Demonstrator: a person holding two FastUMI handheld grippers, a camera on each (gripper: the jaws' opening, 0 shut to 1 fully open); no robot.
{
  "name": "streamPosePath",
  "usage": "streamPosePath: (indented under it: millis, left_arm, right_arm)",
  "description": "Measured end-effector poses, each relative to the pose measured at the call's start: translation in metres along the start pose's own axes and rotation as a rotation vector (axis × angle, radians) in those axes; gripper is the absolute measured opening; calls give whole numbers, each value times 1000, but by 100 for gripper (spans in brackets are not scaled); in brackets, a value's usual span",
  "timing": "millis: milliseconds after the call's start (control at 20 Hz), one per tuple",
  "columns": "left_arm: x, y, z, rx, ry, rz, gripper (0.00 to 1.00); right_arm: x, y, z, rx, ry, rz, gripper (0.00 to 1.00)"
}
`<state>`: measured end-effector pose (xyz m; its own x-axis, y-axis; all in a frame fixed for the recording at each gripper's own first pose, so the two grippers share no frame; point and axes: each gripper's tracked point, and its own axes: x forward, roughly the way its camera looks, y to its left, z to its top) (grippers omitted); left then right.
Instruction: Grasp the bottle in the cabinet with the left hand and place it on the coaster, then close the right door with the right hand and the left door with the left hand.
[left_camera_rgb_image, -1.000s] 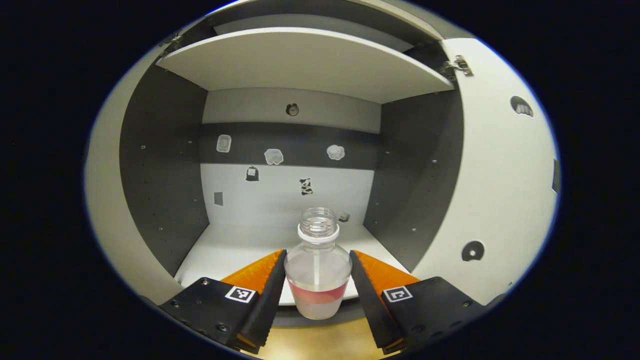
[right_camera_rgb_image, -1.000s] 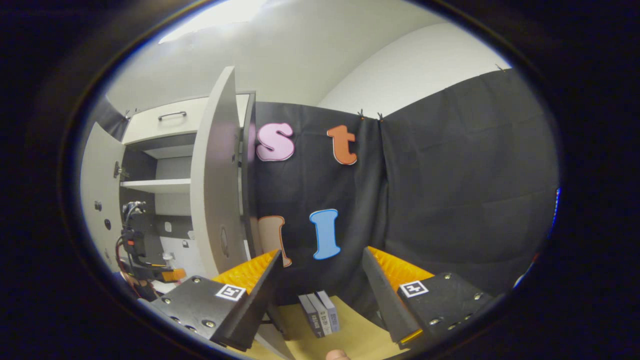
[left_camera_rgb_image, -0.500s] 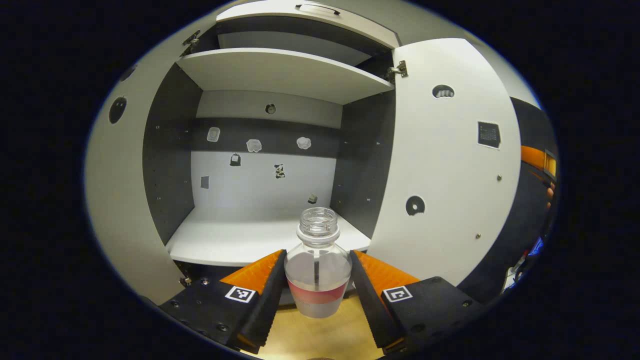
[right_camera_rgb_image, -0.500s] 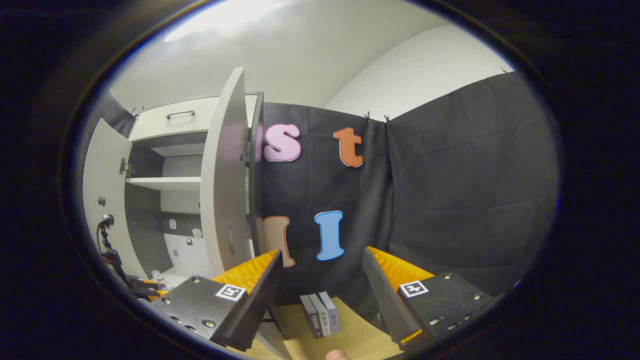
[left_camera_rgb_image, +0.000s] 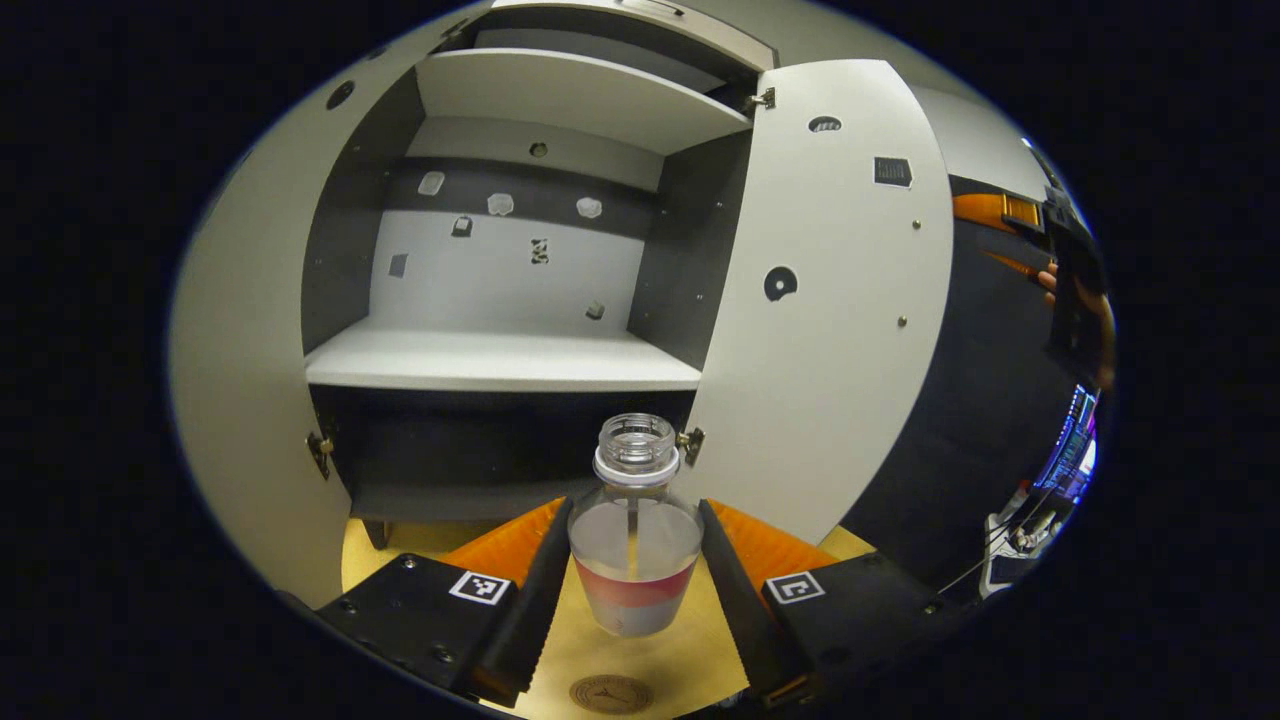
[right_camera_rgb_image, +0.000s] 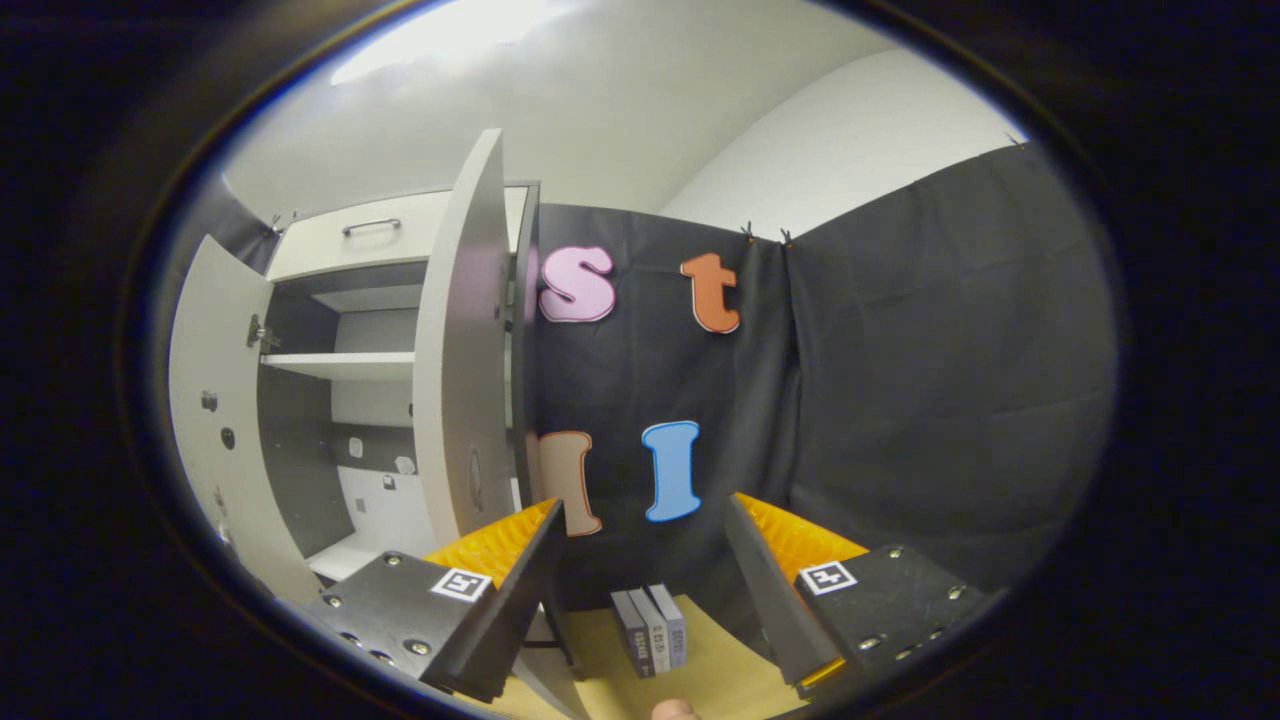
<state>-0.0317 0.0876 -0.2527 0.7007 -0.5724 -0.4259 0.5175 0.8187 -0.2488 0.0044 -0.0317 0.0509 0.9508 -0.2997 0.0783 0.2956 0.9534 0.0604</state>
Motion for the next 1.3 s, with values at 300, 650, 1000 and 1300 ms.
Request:
streamPosePath:
  millis: [300,650,1000,1300]
  left_arm:
    - [-5,24,-74,-21,109,55,78]
    - [-14,28,-134,-91,205,54,78]
    - [-21,35,-165,-83,242,96,79]
    - [-26,33,-176,-32,252,94,79]
  right_arm:
    - [7,-13,-4,-8,11,-28,96]
    - [11,-19,-11,-25,19,-46,96]
    - [11,-21,-10,-17,15,-50,96]
    - [13,-16,-13,-16,22,-38,96]
